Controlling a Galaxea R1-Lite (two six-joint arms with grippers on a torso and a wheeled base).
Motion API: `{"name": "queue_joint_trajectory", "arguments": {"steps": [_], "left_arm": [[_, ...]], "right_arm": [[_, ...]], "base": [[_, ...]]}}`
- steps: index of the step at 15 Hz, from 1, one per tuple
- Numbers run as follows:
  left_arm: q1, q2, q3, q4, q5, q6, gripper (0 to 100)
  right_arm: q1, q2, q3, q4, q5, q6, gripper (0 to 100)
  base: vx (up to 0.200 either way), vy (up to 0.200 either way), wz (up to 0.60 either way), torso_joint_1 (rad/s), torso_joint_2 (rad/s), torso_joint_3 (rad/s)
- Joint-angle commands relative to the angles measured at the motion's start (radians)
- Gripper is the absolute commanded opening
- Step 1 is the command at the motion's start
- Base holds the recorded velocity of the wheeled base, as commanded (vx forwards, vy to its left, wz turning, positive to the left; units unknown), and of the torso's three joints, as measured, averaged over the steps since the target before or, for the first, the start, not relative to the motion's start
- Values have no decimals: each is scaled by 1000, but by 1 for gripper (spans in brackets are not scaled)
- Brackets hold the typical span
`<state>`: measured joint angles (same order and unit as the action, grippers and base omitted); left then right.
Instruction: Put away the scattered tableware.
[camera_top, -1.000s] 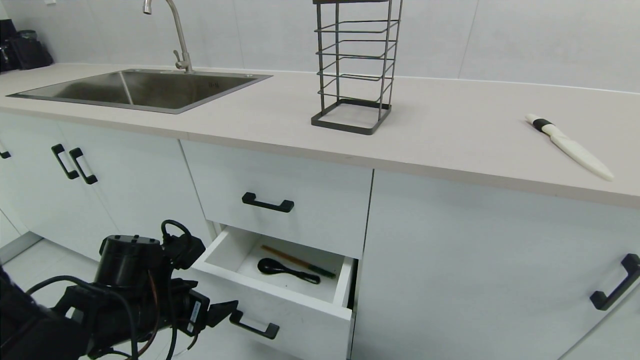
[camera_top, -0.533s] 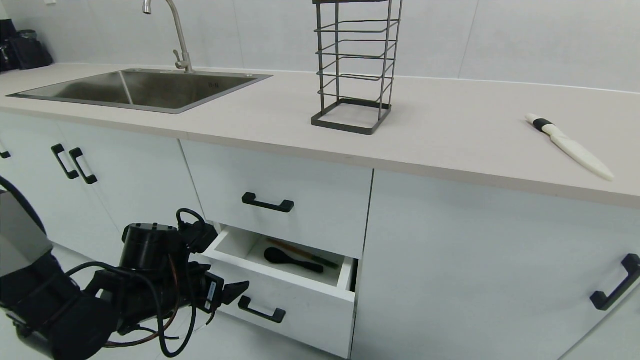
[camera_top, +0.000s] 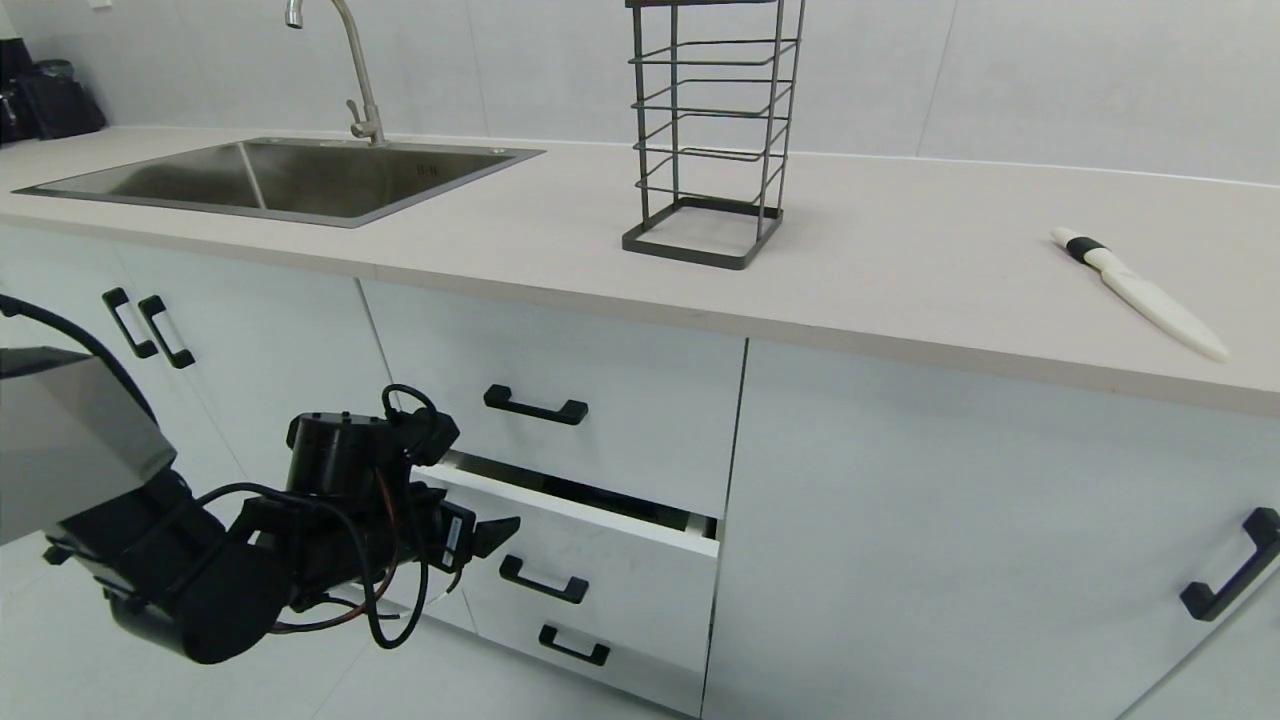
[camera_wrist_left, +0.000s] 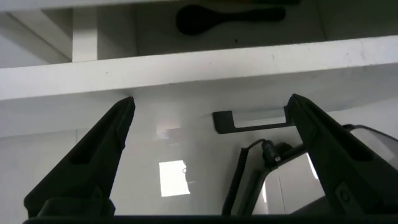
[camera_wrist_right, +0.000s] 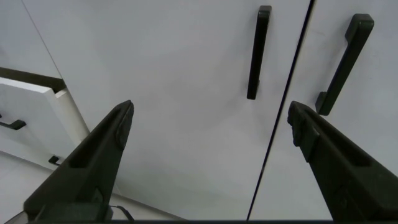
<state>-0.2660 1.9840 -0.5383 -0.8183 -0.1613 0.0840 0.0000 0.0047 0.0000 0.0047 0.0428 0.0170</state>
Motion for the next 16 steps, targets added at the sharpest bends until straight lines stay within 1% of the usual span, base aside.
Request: {"name": "queue_joint_trajectory", "arguments": {"steps": [1, 3, 4, 5, 6, 10, 12, 14, 16], "left_arm": [[1, 36, -37, -1, 0, 0, 100], [1, 62, -74, -13, 0, 0, 100], [1, 75, -83, -36, 0, 0, 100], [1, 75, -83, -36, 0, 0, 100], [1, 81, -84, -64, 0, 0, 100], [1, 75, -71, -64, 2, -3, 100], [2, -2, 21, -73, 3, -4, 100], [1, -146, 121, -78, 3, -4, 100], [8, -266, 193, -76, 3, -3, 100]], "right_arm": [[0, 1, 0, 0, 0, 0, 100], [0, 1, 0, 0, 0, 0, 100], [0, 1, 0, 0, 0, 0, 100], [0, 1, 0, 0, 0, 0, 100], [0, 1, 0, 0, 0, 0, 100], [0, 1, 0, 0, 0, 0, 100], [0, 1, 0, 0, 0, 0, 100], [0, 1, 0, 0, 0, 0, 100], [0, 1, 0, 0, 0, 0, 100]], "base": [[0, 0, 0, 0, 0, 0], [0, 0, 0, 0, 0, 0], [0, 0, 0, 0, 0, 0], [0, 0, 0, 0, 0, 0], [0, 0, 0, 0, 0, 0], [0, 0, 0, 0, 0, 0], [0, 0, 0, 0, 0, 0], [0, 0, 0, 0, 0, 0], [0, 0, 0, 0, 0, 0]]}}
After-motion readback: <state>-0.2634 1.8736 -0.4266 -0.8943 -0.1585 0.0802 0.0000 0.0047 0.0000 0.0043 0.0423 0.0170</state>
